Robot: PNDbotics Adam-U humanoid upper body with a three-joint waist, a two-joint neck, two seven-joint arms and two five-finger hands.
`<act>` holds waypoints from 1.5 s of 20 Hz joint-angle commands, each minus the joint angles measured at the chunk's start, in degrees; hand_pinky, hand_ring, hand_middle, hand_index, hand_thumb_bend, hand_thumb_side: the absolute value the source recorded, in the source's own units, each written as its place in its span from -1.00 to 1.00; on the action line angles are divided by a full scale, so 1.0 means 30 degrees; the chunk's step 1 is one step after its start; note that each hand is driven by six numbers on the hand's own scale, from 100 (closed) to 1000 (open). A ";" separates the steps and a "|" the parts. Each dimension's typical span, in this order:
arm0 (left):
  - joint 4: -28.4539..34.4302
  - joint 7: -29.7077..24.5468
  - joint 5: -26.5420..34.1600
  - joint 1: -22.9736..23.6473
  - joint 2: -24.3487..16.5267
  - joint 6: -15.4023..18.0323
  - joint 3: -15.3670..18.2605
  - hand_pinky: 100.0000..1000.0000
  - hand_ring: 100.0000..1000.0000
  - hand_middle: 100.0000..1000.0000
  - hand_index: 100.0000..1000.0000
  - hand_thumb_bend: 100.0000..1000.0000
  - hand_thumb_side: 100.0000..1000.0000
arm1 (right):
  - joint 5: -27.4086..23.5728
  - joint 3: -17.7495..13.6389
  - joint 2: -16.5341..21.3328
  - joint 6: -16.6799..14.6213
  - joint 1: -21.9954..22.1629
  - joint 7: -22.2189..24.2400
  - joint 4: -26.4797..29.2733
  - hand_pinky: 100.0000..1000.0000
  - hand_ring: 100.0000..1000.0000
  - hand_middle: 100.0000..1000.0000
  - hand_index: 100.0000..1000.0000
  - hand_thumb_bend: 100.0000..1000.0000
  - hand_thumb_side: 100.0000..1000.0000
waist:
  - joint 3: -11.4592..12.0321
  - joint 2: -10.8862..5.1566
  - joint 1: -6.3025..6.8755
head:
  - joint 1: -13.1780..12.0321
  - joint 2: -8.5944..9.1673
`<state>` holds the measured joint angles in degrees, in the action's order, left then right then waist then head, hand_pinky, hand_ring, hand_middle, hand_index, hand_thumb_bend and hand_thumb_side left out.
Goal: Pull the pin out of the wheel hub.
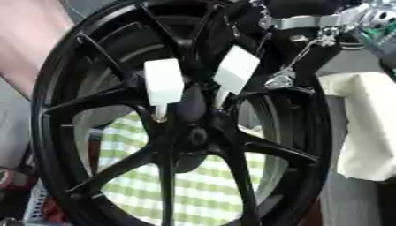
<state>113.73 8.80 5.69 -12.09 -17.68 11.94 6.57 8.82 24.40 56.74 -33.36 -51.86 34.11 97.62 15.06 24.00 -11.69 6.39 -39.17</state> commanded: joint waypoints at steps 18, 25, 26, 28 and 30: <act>0.0287 0.0059 -0.0114 -0.0123 -0.0272 -0.0162 0.0007 0.80 0.20 0.04 0.47 -1.00 0.44 | -0.1144 0.0190 0.0102 -0.3167 -0.0437 0.5185 -0.0076 0.78 0.76 0.40 0.48 -0.42 -0.99 | 0.0012 -0.0474 -0.0007 | -0.0263 -0.0168; 0.0287 0.0032 -0.0131 -0.0127 -0.0254 -0.0223 -0.0020 0.81 0.20 0.04 0.47 -1.00 0.44 | -0.1212 0.0168 0.0029 -0.3103 -0.0515 0.5173 -0.0083 0.77 0.73 0.34 0.44 -0.47 -0.93 | -0.0020 -0.0472 -0.0017 | -0.0347 -0.0186; 0.0287 0.0025 -0.0134 -0.0124 -0.0250 -0.0242 -0.0021 0.81 0.20 0.04 0.47 -1.00 0.44 | -0.1208 0.0168 0.0027 -0.3102 -0.0521 0.5171 -0.0077 0.77 0.73 0.34 0.44 -0.47 -0.92 | -0.0025 -0.0473 -0.0014 | -0.0355 -0.0185; 0.0287 0.0019 -0.0138 -0.0117 -0.0245 -0.0260 -0.0015 0.81 0.20 0.04 0.47 -1.00 0.44 | -0.1194 0.0173 0.0035 -0.3135 -0.0526 0.5221 -0.0028 0.76 0.72 0.34 0.44 -0.45 -0.90 | -0.0031 -0.0478 -0.0001 | -0.0379 -0.0196; 0.0287 0.0019 -0.0132 -0.0106 -0.0247 -0.0260 -0.0006 0.81 0.20 0.04 0.47 -1.00 0.44 | -0.1223 0.0155 0.0048 -0.3184 -0.0533 0.5267 0.0048 0.76 0.70 0.31 0.42 -0.48 -0.87 | -0.0045 -0.0493 0.0016 | -0.0402 -0.0201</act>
<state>113.73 8.87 5.49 -12.09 -17.68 11.31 6.57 5.73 25.48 55.71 -30.21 -52.45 37.26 97.28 15.00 23.99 -12.22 5.35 -39.66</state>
